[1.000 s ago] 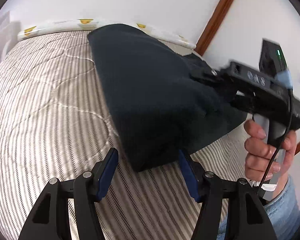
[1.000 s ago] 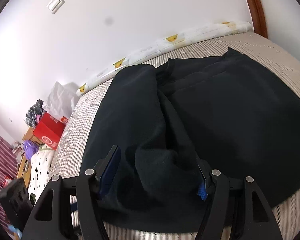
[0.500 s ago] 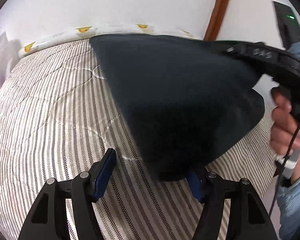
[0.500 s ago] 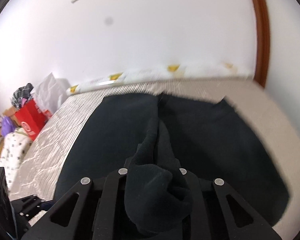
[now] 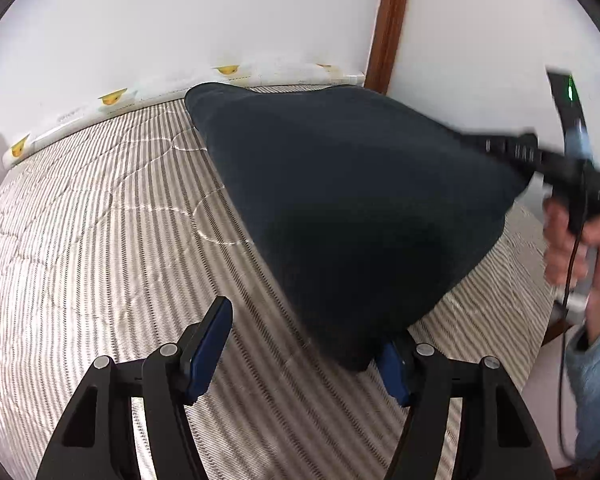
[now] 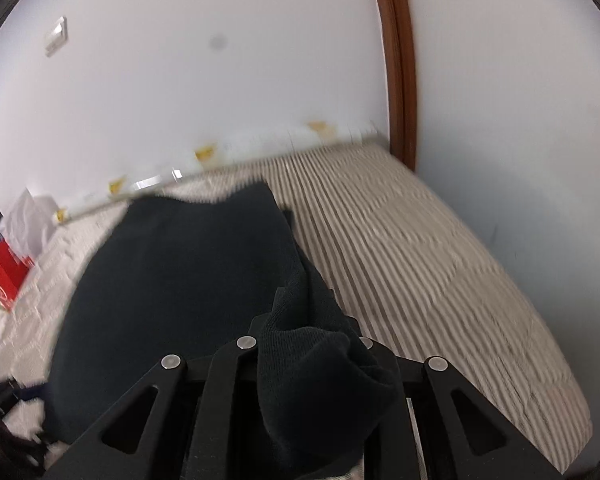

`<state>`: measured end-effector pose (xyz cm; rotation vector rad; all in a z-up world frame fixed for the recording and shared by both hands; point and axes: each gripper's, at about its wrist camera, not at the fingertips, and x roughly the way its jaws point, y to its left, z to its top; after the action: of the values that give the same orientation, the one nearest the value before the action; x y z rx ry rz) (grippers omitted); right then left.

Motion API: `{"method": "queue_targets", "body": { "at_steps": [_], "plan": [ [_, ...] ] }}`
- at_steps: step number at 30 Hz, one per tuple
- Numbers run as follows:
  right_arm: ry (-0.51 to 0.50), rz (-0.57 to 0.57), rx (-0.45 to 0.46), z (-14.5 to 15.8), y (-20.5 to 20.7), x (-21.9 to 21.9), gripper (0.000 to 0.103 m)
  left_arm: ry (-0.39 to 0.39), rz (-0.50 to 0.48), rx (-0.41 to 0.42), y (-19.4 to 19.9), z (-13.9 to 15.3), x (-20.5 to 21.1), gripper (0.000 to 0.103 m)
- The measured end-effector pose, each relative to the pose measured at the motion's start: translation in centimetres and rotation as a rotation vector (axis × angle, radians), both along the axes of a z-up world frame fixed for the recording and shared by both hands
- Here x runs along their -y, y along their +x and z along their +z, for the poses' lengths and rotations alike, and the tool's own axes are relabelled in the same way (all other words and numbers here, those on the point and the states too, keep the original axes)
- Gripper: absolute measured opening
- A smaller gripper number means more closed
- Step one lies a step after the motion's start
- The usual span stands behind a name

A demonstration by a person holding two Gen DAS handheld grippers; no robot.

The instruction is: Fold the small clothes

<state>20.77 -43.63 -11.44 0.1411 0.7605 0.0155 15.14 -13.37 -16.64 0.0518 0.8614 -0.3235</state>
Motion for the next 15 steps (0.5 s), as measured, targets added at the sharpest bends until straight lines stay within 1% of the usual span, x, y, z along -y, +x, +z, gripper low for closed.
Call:
{"method": "queue_targets", "body": {
  "at_steps": [1, 2, 3, 4, 5, 7, 8, 9, 10, 11, 12, 13, 15],
  "plan": [
    [0.006, 0.004, -0.012, -0.5, -0.1, 0.1, 0.018, -0.007, 0.007, -0.001, 0.2, -0.1, 0.2, 0.059],
    [0.014, 0.005, -0.02, -0.8, -0.2, 0.3, 0.024, -0.013, 0.009, -0.002, 0.3, -0.1, 0.4, 0.052],
    [0.02, -0.008, -0.018, -1.1, -0.5, 0.5, 0.029, -0.025, 0.007, 0.0, 0.3, -0.1, 0.5, 0.049],
    [0.019, -0.027, -0.011, -1.2, -1.0, 0.8, 0.045, -0.029, 0.008, 0.006, 0.1, -0.2, 0.1, 0.041],
    [0.018, -0.053, -0.01, -1.3, -1.4, 1.1, 0.056, -0.034, 0.012, 0.021, -0.2, 0.0, 0.1, 0.033],
    [0.03, -0.092, -0.024, -2.0, -1.9, 1.8, 0.059, -0.048, 0.021, 0.041, 0.1, 0.4, -0.2, 0.028],
    [0.046, -0.089, -0.046, -2.5, -1.9, 1.9, 0.058, -0.053, 0.026, 0.046, 0.0, 0.4, -0.5, 0.025],
    [0.061, -0.09, -0.089, -3.3, -1.4, 1.8, 0.057, -0.057, 0.03, 0.05, 0.2, 0.5, -0.3, 0.023],
    [0.069, -0.092, -0.108, -3.7, -1.0, 1.5, 0.041, -0.06, 0.037, 0.057, 0.4, 0.6, -0.5, 0.022],
    [0.092, -0.082, -0.111, -3.8, -0.7, 1.1, 0.027, -0.059, 0.046, 0.062, 0.2, 1.0, -0.7, 0.02],
    [0.107, -0.071, -0.114, -3.7, -0.2, 0.4, 0.026, -0.05, 0.056, 0.069, 0.3, 1.1, -0.7, 0.02],
    [0.081, -0.088, -0.108, -3.4, 0.1, -0.2, 0.023, -0.041, 0.073, 0.081, 0.5, 1.4, -1.1, 0.019],
    [0.049, -0.081, -0.095, -3.0, 0.8, -2.1, 0.022, -0.043, 0.111, 0.098, 0.8, 1.9, -2.3, 0.018]
  ]
}}
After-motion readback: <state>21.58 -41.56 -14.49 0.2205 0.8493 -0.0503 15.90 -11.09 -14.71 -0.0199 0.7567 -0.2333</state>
